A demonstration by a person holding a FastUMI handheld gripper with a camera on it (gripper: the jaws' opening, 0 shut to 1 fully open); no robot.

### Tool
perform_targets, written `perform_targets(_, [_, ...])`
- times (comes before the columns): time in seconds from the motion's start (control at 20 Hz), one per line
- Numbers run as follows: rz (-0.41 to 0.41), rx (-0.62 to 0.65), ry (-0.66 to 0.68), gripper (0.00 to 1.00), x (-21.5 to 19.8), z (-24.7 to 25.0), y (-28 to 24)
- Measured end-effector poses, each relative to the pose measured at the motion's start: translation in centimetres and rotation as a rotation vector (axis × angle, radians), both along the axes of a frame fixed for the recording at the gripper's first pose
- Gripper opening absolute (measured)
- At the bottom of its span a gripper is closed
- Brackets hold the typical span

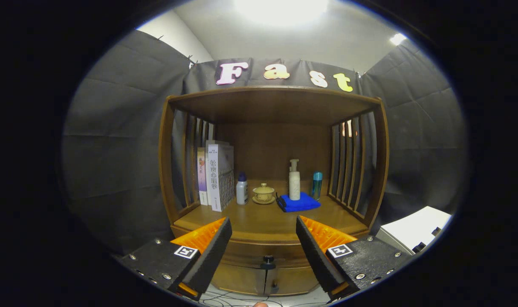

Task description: Pull open the drawer, take out the items inside it, and place them on the countertop above the cabinet.

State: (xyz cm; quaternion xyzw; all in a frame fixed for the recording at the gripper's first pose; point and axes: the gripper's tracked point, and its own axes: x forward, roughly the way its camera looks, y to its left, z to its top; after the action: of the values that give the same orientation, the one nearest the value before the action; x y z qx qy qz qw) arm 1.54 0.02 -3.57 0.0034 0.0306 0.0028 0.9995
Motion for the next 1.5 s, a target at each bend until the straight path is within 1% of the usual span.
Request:
perform_targets(0.1, [-0.001, 0.004, 0.016, 0.95, 0.3, -1.0, -0.3])
perform_targets(0.35, [-0.046, -0.039, 0.019, 0.95, 0.7, -2.1, -1.5])
perform_targets(0.5, [-0.046, -0.039, 0.009, 0.95, 1.1, -2.7, -1.5])
perform_targets(0.6, [-0.030, -0.038, 0.001, 0.95, 1.4, -3.0, -1.0])
perform_targets(0.7, [-0.017, -0.063, -0.015, 0.95, 1.8, -3.0, -0.2])
perform_targets(0.8, [-0.029, -0.123, -0.032, 0.95, 2.1, -3.8, -0.1])
perform_targets(0.9, [-0.052, -0.154, -0.014, 0.95, 3.1, -5.5, -0.3])
perform_targets(1.05, [-0.039, -0.088, 0.062, 0.95, 4.8, -9.1, 0.5])
perform_targets(1.15, [-0.047, -0.063, 0.107, 0.95, 5.5, -11.4, 0.8])
perform_targets(1.25, [-0.075, -0.055, 0.146, 0.95, 6.2, -13.5, 0.5])
perform_targets(1.5, [-0.102, -0.058, 0.215, 0.94, 7.6, -18.6, -0.5])
